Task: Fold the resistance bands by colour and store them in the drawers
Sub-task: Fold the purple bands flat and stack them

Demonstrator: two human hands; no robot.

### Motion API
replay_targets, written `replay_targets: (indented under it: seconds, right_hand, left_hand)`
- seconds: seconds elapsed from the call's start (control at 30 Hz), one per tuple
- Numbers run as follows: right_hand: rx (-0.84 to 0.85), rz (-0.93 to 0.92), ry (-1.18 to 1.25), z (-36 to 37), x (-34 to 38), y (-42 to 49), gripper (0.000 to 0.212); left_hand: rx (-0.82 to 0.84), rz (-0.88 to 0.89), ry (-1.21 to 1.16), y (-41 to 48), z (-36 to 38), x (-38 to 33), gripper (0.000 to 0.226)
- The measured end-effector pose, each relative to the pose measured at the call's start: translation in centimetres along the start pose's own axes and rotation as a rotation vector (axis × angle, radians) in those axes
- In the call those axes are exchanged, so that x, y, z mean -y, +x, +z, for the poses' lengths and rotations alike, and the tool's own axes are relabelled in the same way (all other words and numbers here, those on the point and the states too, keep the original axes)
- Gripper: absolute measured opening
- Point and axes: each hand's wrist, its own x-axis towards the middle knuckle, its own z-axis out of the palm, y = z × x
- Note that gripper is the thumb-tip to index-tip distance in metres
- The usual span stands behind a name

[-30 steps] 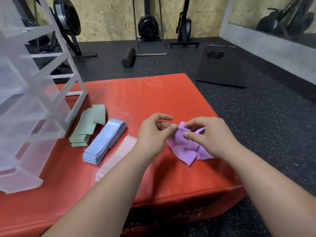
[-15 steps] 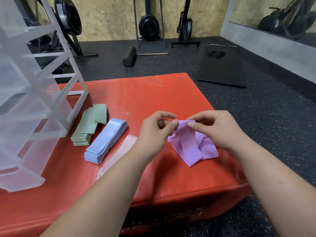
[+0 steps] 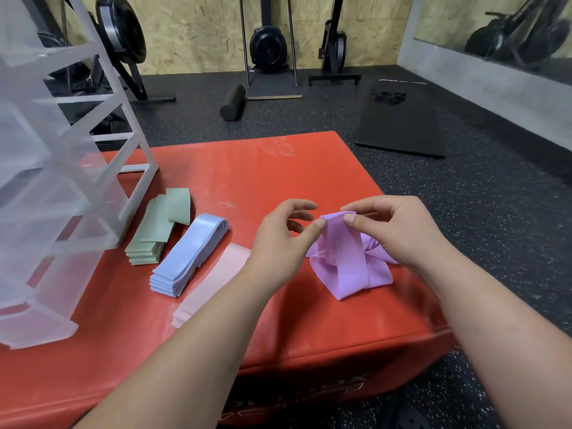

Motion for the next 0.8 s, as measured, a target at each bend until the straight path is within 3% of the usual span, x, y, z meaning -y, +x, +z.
replay_targets:
  seconds: [0.3,0.53,0.63,0.8]
  right_hand:
    - [-0.072,-0.057,-0.084,-0.4,0.7,-0.3,0.016]
    - [-0.075,-0.162,0.108,-0.4,2.0,-1.2,0.013]
    - [-0.059,-0.183,0.152,-0.1,2.7,-1.9,0.012]
    - [-0.017,-0.103,0.335,0.0,2.8,-3.4,0.028]
  left_hand:
    - [-0.036,0.011,0.074,0.3,0.3,0.0,0.022]
    - [0.002,0.135,0.089,-0.3,0.0,-2.7,0.023]
    - [0.063,0.192,0.088,-0.8,-0.1,-4.3,0.014]
    - [0.083,0.213,0.068,-1.9,-0.7,-6.1,0.007]
